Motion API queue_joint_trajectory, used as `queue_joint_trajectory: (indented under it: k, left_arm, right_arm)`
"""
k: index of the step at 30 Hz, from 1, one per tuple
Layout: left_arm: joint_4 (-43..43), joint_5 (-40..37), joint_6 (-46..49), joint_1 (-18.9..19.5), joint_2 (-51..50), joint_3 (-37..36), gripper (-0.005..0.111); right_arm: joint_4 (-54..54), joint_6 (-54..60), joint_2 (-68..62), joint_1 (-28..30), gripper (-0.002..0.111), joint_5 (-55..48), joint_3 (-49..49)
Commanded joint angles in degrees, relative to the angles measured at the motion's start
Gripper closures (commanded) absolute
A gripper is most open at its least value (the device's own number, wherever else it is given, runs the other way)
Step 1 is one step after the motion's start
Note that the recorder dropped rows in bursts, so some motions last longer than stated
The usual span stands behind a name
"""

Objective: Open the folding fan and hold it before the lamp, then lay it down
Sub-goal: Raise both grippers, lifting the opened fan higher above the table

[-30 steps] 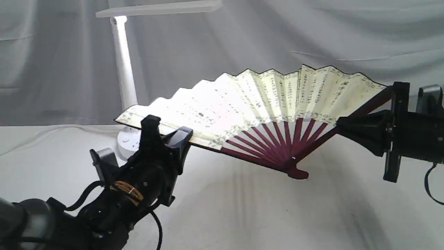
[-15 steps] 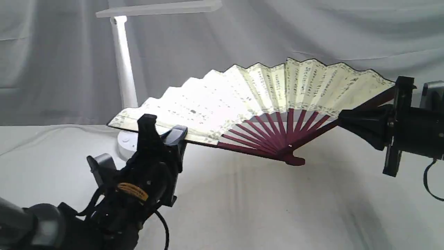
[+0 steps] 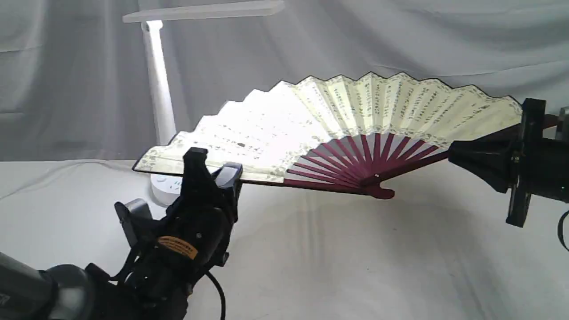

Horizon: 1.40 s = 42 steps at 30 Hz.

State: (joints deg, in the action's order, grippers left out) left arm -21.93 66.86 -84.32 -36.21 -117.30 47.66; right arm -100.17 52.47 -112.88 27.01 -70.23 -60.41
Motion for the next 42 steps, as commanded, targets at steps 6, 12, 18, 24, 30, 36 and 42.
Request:
queue_joint_trajectory:
  k: [6, 12, 18, 24, 30, 36, 42]
  left_arm:
    - [-9.63, 3.1, 2.07, -0.91, 0.99, 2.9, 0.107]
    - [-12.33, 3.1, 5.37, -1.77, 0.99, 3.31, 0.107]
    - [-12.33, 3.1, 5.13, -1.77, 0.99, 3.31, 0.107]
    - [-13.17, 3.1, 5.02, -1.77, 0.99, 3.01, 0.107]
    - [-13.21, 3.1, 2.02, -1.77, 1.43, 2.55, 0.107]
    - [-16.86, 3.1, 2.02, -1.77, 4.85, -1.49, 0.107]
    - [-18.08, 3.1, 2.26, -1.77, 8.74, -3.68, 0.107]
  right_arm:
    - [0.22, 1.47, 0.53, 2.46, 0.108, 5.95, -0.06]
    - [0.22, -0.01, 0.53, 2.46, 0.108, 6.9, -0.06]
    - [0.22, -0.48, 0.53, 2.46, 0.108, 5.14, -0.06]
    - [0.22, -0.7, 0.53, 2.46, 0.108, 3.25, -0.06]
    - [0.22, -1.44, 0.53, 2.24, 0.108, 0.88, -0.06]
    - [0.22, -1.44, 0.64, 2.09, 0.108, 0.27, -0.06]
    - [0.22, -1.49, 1.05, 0.49, 0.108, 0.27, -0.06]
